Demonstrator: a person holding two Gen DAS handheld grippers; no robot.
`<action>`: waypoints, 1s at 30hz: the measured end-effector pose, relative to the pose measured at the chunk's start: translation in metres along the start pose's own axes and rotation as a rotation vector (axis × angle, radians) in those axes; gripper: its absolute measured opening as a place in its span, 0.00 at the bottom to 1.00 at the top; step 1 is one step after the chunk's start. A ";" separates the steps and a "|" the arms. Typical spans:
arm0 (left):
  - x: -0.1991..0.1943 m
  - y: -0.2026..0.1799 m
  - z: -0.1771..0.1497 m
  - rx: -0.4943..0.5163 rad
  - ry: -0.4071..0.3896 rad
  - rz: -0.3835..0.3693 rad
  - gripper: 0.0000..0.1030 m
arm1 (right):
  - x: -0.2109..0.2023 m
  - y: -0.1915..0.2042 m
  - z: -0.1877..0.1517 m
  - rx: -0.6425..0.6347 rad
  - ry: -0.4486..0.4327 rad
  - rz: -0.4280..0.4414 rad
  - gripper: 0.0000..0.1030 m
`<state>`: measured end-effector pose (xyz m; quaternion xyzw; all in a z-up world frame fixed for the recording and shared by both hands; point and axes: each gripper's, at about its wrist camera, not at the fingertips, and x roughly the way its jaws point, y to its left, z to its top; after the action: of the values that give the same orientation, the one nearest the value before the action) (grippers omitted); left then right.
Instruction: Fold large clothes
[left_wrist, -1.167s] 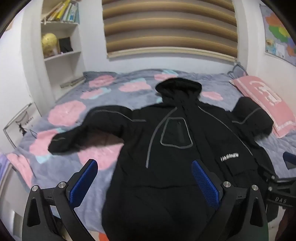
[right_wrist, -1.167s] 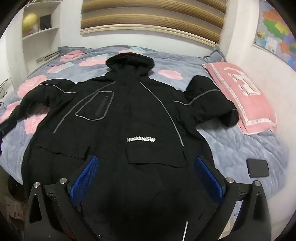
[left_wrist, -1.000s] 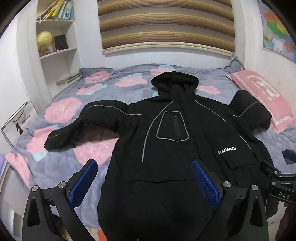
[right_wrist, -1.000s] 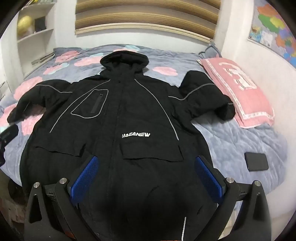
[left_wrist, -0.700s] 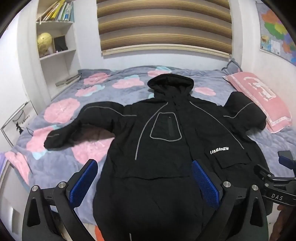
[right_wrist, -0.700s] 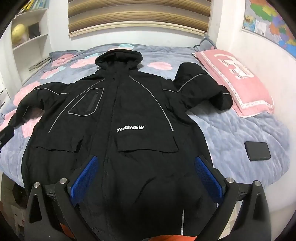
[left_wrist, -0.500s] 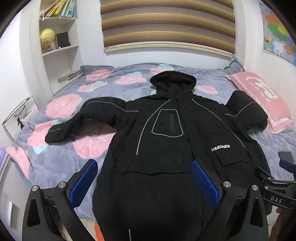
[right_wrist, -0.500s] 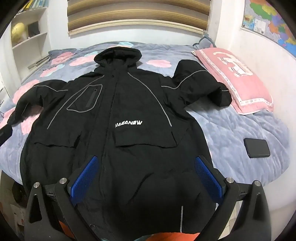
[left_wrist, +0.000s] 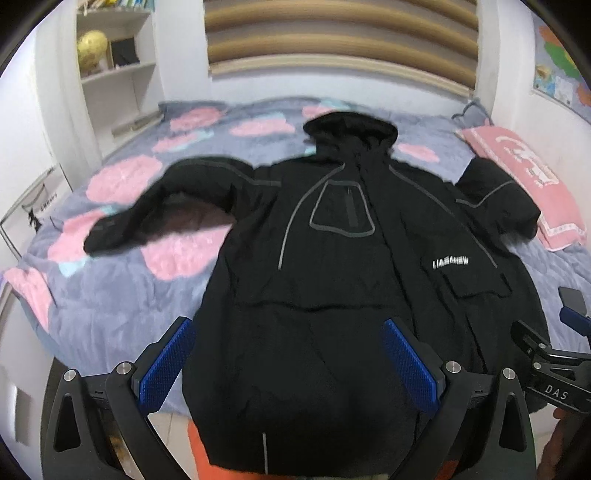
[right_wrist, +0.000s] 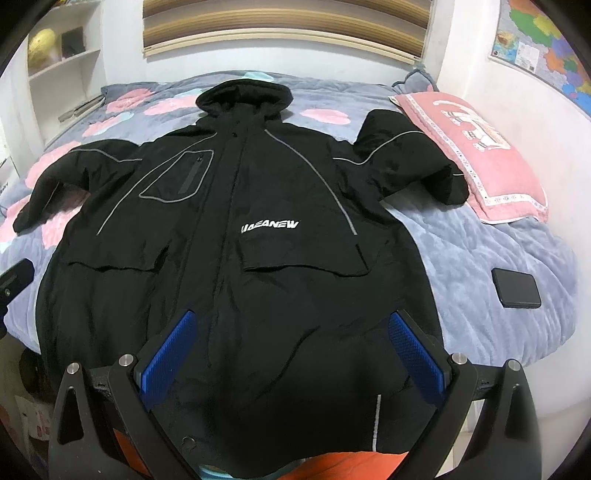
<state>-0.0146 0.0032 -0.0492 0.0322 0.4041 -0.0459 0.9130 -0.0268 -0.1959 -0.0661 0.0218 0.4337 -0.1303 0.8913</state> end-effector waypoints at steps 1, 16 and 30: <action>0.001 0.001 -0.001 -0.001 -0.004 0.005 0.98 | 0.000 0.002 0.000 -0.006 0.002 -0.001 1.00; -0.009 0.013 -0.013 -0.024 -0.038 -0.021 0.98 | -0.005 0.019 -0.005 -0.043 -0.001 -0.007 1.00; -0.007 0.011 -0.015 -0.045 -0.048 -0.071 0.98 | -0.002 0.017 -0.007 -0.011 0.002 -0.003 1.00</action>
<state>-0.0288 0.0165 -0.0543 -0.0036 0.3839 -0.0700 0.9207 -0.0289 -0.1776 -0.0697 0.0162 0.4352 -0.1293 0.8908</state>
